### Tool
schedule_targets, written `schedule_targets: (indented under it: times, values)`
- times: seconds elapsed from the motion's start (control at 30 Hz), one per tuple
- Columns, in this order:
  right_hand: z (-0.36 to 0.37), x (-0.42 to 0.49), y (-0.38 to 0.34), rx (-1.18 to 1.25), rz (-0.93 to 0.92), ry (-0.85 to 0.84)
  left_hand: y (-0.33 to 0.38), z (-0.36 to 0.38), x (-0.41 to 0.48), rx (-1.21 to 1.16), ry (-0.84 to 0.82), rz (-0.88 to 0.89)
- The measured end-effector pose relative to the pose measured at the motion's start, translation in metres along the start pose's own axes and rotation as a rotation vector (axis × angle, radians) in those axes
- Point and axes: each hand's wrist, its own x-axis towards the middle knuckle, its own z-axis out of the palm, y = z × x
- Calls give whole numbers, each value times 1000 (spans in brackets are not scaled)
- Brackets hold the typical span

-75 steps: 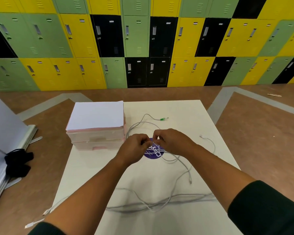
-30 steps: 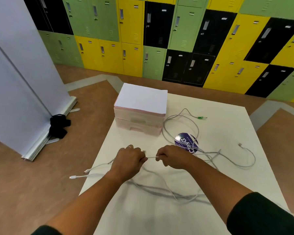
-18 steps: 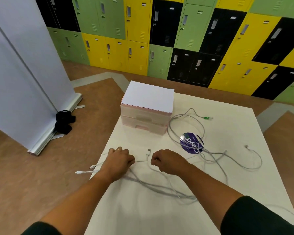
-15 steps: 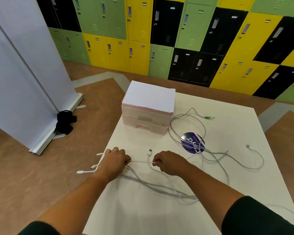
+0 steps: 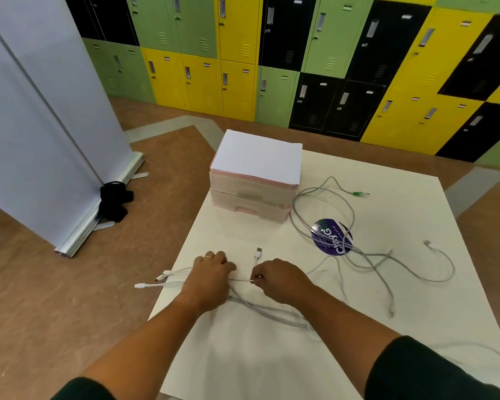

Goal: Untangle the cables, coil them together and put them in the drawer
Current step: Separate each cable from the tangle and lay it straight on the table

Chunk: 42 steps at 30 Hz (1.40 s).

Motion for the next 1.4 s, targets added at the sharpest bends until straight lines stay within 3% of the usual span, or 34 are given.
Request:
schedule_targets:
  times: [0.1,0.2,0.37,0.47,0.7,0.97,1.1,1.4]
  values:
    - [4,3,-5,-27,1,51,21,1,4,-232,7,96]
    - [4,3,-2,-18,30,79,29,5,6,-386,-43,42]
    - [-6,-6,34,64,99,31,15,12,1,-424,-42,-6]
    - [-13,-14,56,60,156,90,13,14,-1,-429,-41,19]
    - [-19,-23,54,198,139,116,23,15,0,-444,-84,-25]
    - [-16,-20,40,134,42,123,55,-6,16,-410,-7,70]
    - [-17,-22,45,113,91,145,65,-7,26,-575,-95,45]
    - [-6,-33,76,44,186,189,72,4,26,-602,19,-34]
